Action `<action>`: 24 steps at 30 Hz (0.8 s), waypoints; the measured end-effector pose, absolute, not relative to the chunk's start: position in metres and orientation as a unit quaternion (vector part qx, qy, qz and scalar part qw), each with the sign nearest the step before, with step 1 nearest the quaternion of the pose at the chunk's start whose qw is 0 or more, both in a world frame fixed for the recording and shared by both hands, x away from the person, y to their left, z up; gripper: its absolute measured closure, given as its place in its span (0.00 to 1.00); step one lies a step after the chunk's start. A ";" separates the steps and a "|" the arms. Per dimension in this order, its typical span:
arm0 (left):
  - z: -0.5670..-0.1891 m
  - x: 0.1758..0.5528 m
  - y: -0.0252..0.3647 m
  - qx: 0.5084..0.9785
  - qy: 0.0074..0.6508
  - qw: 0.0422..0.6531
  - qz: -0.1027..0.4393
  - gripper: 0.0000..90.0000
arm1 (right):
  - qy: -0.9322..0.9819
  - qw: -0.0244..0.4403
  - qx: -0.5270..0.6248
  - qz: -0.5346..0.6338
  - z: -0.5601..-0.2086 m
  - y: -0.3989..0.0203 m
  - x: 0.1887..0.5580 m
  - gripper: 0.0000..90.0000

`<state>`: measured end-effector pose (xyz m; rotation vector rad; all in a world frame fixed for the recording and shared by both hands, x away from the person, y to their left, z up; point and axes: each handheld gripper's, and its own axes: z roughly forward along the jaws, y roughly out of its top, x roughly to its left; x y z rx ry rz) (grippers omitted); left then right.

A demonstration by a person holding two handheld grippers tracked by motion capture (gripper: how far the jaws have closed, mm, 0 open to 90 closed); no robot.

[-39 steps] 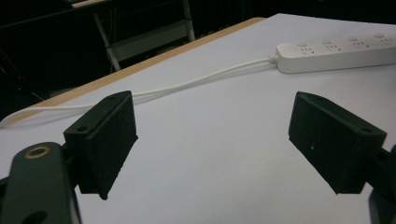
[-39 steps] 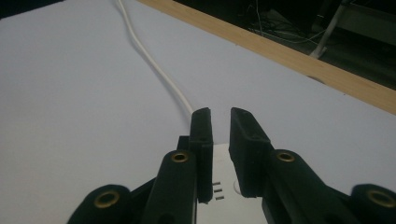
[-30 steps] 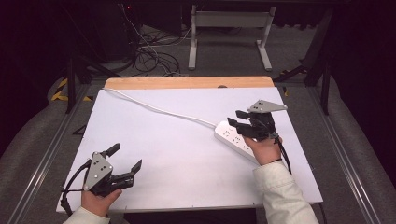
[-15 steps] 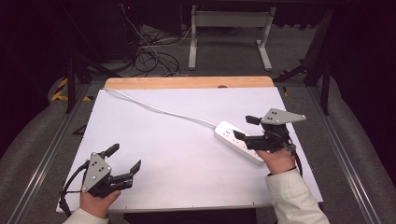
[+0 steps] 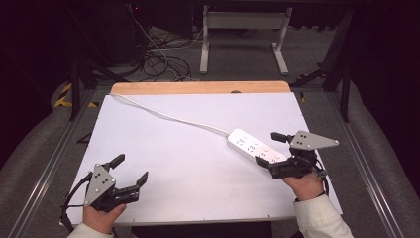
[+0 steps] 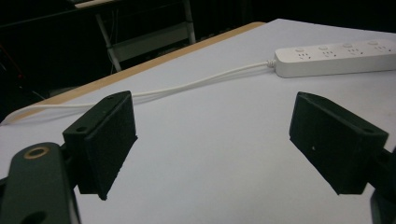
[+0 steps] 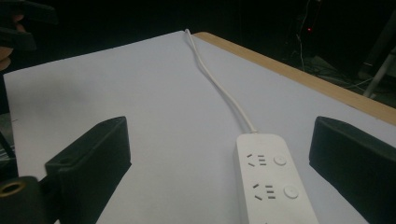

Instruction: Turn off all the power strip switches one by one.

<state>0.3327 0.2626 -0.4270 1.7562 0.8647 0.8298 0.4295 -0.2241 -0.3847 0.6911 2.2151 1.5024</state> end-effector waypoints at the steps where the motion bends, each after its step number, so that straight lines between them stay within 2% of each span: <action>1: -0.427 0.333 0.263 0.722 0.354 0.485 0.343 0.17 | 0.786 0.184 0.245 0.537 -0.387 -0.225 0.428 0.04; 10: -0.428 0.330 0.265 0.725 0.352 0.482 0.343 0.17 | 0.791 0.184 0.245 0.529 -0.409 -0.236 0.417 0.01; 24: -0.435 0.328 0.267 0.732 0.355 0.482 0.326 0.17 | 0.802 0.143 0.278 0.509 -0.441 -0.250 0.412 0.00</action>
